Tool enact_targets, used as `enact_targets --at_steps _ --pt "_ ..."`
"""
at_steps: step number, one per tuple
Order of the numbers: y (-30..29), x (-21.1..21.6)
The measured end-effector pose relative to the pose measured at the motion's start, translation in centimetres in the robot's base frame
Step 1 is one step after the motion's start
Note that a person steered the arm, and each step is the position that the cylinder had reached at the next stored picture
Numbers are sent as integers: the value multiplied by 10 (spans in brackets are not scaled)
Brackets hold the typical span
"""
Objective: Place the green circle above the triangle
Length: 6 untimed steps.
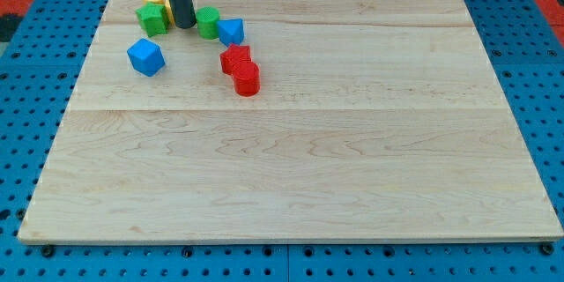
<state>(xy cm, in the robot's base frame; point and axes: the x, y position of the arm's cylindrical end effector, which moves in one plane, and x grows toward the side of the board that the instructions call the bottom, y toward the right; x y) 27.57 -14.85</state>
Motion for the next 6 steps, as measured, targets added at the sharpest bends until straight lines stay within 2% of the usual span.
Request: enact_targets --at_steps 2,6 --pt "8 22" --pt "38 9"
